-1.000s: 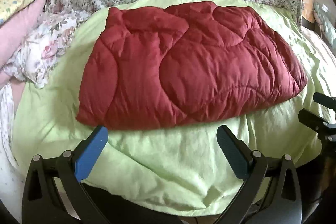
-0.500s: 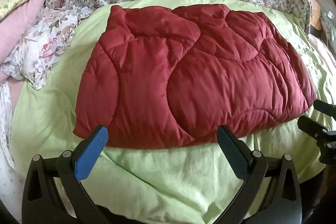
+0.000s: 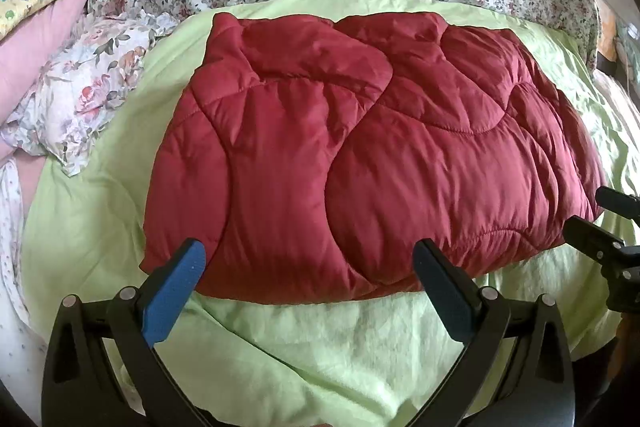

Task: Fold large clothes

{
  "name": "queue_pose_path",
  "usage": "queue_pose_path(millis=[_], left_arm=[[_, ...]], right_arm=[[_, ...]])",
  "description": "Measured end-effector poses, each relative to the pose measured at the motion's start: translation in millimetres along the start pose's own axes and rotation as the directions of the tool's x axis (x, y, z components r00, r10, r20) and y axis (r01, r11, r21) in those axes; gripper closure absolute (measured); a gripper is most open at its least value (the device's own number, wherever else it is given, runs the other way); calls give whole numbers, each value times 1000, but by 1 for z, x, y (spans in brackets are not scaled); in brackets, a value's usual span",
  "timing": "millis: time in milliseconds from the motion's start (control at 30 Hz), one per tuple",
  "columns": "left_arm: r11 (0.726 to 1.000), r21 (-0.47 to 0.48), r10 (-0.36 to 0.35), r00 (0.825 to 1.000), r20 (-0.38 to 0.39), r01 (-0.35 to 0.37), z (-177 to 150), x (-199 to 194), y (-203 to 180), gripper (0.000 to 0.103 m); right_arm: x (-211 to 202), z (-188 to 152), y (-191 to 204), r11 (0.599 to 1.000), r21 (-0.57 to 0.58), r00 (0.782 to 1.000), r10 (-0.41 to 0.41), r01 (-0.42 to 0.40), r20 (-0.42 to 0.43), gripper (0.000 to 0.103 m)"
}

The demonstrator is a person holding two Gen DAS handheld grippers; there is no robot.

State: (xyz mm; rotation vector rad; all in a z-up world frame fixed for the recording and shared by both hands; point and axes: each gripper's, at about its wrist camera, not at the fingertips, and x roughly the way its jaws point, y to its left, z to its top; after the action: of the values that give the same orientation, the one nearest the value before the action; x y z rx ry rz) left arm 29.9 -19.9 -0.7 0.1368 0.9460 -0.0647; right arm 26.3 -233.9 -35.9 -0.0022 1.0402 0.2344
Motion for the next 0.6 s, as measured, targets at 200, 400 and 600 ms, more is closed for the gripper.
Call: queue_pose_path(millis=[200, 400, 600], left_arm=[[1000, -1, -1, 1000, 6, 1, 2, 0, 0, 0], [1000, -5, -3, 1000, 5, 3, 4, 1, 1, 0], [1000, -3, -4, 1000, 7, 4, 5, 1, 0, 0]], right_arm=[[1, 3, 0, 1000, 5, 1000, 1, -1, 1, 5], [3, 3, 1, 1000, 6, 1000, 2, -2, -3, 6], [4, 4, 0, 1000, 10, 1000, 1, -1, -4, 5]])
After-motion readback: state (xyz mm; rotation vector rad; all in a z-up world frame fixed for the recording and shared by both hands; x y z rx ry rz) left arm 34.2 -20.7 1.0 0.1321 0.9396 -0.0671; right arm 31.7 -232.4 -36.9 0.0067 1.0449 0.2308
